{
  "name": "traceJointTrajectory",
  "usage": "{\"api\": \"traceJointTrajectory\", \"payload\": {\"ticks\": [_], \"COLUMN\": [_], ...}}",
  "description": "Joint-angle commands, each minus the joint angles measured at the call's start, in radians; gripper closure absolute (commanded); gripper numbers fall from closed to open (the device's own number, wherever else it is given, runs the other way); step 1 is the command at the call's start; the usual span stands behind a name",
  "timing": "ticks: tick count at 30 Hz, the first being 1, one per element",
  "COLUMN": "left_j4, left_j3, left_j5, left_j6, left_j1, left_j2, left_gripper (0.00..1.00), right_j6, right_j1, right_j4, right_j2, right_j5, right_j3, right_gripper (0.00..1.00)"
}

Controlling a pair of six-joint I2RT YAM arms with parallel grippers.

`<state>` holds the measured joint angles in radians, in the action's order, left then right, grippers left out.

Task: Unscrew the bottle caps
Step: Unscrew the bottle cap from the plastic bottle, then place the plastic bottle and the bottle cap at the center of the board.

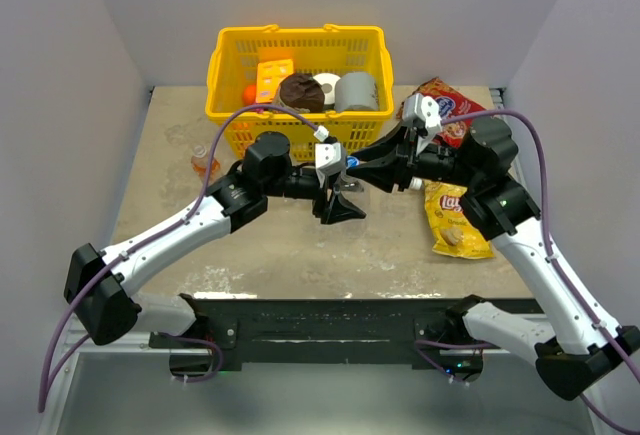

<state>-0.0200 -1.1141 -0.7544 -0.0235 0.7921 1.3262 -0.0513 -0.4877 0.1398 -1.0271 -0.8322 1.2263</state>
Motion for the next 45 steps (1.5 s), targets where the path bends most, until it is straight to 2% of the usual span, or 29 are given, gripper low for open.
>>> {"api": "traceJointTrajectory", "payload": {"ticks": [1,10,18,23,29,34,38,42,45], "left_j4": [-0.034,-0.04,-0.026,-0.024,0.018,0.057,0.066,0.1,0.095], "left_j3": [-0.003,0.008,0.014,0.071,0.168,0.253,0.347,0.419,0.473], "left_j5": [0.013,0.096,0.188,0.217,0.362,0.493,0.61,0.742,0.814], "left_j6": [0.011,-0.006,0.019,-0.007,-0.016,-0.071,-0.141,-0.197,-0.233], "left_j1": [0.002,-0.019,-0.037,-0.116,-0.137,-0.137,-0.136,-0.137,-0.137], "left_j2": [-0.001,0.007,-0.018,-0.074,-0.222,-0.314,-0.38,-0.426,-0.455], "left_gripper": [0.79,0.79,0.78,0.78,0.78,0.78,0.77,0.77,0.77], "right_j6": [-0.005,0.016,0.028,0.016,0.001,-0.059,-0.096,-0.182,-0.191], "right_j1": [0.008,0.008,0.008,0.008,0.006,-0.021,-0.179,-0.25,-0.324], "right_j4": [-0.062,0.017,0.049,0.052,0.046,-0.071,-0.169,-0.386,-0.48], "right_j2": [0.01,0.021,0.079,0.125,0.142,0.116,0.093,0.053,-0.008], "right_j5": [0.021,0.143,0.251,0.323,0.375,0.364,0.513,0.544,0.632], "right_j3": [-0.005,0.07,0.061,0.019,-0.056,-0.214,-0.377,-0.525,-0.602], "right_gripper": [0.83,0.85,0.86,0.86,0.86,0.86,0.86,0.86,0.86]}}
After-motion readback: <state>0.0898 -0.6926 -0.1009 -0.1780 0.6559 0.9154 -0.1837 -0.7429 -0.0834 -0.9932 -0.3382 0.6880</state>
